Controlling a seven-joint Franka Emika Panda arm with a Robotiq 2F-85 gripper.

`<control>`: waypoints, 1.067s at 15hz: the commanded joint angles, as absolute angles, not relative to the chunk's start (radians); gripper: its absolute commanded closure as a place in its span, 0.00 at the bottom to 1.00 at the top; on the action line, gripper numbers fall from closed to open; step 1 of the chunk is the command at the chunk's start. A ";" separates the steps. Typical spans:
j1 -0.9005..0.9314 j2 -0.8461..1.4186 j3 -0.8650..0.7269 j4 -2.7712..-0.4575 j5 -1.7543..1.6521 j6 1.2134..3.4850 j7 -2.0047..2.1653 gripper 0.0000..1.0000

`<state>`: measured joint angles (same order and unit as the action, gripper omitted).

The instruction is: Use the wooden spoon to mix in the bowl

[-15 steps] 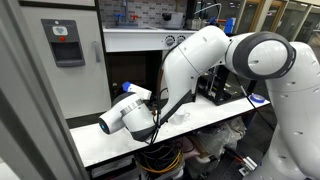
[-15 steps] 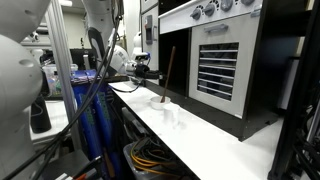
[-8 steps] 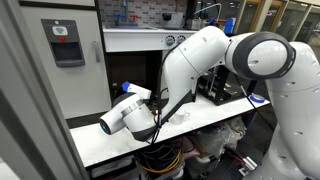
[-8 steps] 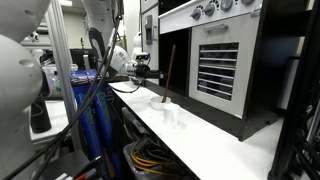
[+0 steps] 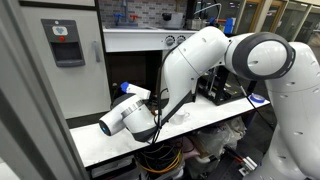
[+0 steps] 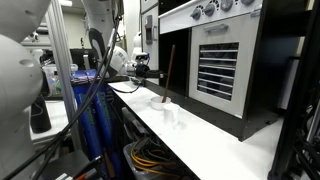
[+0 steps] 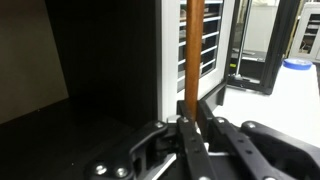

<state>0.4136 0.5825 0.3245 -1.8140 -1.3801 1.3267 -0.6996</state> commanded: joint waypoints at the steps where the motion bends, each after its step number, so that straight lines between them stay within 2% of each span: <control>1: 0.415 0.608 0.326 -1.797 -1.377 1.341 -0.700 0.97; 16: 0.419 0.629 0.351 -1.742 -1.333 1.384 -0.643 0.97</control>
<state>0.4159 0.6108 0.3463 -1.7739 -1.3632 1.3577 -0.6651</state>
